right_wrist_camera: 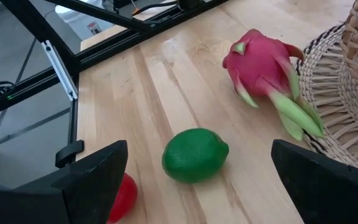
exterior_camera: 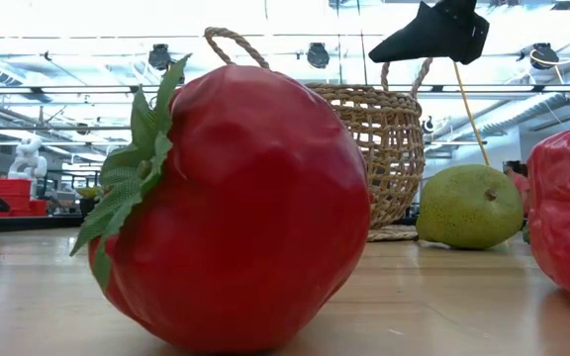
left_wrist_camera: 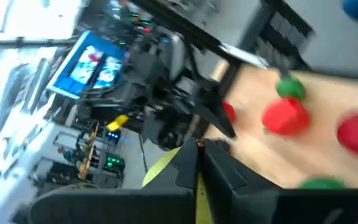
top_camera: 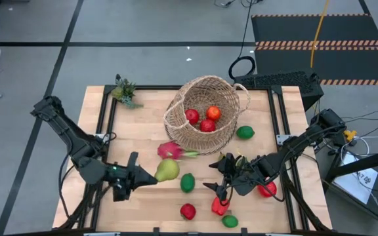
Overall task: Build produce basket
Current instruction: Put the left green pear into the basket
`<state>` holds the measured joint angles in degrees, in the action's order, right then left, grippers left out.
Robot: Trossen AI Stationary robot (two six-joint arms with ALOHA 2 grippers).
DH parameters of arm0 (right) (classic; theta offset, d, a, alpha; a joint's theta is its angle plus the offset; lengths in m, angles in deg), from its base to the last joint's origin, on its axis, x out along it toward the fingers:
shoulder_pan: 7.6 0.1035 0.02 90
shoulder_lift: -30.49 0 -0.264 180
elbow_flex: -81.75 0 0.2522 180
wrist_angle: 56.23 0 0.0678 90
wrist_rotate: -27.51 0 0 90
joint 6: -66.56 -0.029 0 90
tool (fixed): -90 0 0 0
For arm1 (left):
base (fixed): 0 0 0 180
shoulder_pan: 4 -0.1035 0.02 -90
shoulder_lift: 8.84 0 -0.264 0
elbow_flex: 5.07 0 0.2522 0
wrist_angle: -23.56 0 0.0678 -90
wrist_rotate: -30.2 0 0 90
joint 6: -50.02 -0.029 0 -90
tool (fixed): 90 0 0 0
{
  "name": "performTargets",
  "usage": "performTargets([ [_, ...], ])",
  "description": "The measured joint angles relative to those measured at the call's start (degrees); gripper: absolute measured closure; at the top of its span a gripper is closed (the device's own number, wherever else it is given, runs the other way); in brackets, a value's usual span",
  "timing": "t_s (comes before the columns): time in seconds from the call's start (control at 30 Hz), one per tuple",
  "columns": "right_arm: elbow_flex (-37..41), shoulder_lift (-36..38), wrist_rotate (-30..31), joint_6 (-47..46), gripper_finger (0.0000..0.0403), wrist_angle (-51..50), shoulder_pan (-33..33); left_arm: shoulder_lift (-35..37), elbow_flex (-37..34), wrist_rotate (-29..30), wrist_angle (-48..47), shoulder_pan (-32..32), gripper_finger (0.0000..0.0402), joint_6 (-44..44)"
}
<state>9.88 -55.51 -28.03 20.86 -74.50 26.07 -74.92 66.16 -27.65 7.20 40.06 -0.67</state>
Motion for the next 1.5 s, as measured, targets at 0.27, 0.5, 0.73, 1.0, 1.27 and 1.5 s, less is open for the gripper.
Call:
performTargets([
  [0.27, 0.0, 0.0, 0.0, -0.1, 0.0012, 0.0, 0.0, 3.1, 0.0, 0.1, 8.0, -1.7, 0.0395, 16.4],
  [0.5, 0.0, 0.0, 0.0, 0.2, 0.0012, 2.7, 0.0, 5.4, 0.0, -0.5, 9.9, -2.6, 0.0396, 31.6],
  [0.73, 0.0, 0.0, 0.0, 5.0, 0.0012, 9.8, 0.0, 5.8, 0.0, -4.3, 9.9, -2.3, 0.0386, 38.4],
  [1.0, 0.0, 0.0, 0.0, 7.8, 0.0012, 13.8, 0.0, 5.8, 0.0, -4.3, 9.5, -2.1, 0.0386, 37.7],
  [1.27, 0.0, 0.0, 1.7, 11.6, 0.0012, 13.7, 0.0, 5.8, 0.0, -3.6, 6.7, -6.1, 0.0395, 31.9],
  [1.5, 0.0, 0.0, 4.4, 14.5, 0.0012, 13.7, 0.0, 5.3, 0.0, -3.6, 2.0, -10.8, 0.0396, 27.6],
])
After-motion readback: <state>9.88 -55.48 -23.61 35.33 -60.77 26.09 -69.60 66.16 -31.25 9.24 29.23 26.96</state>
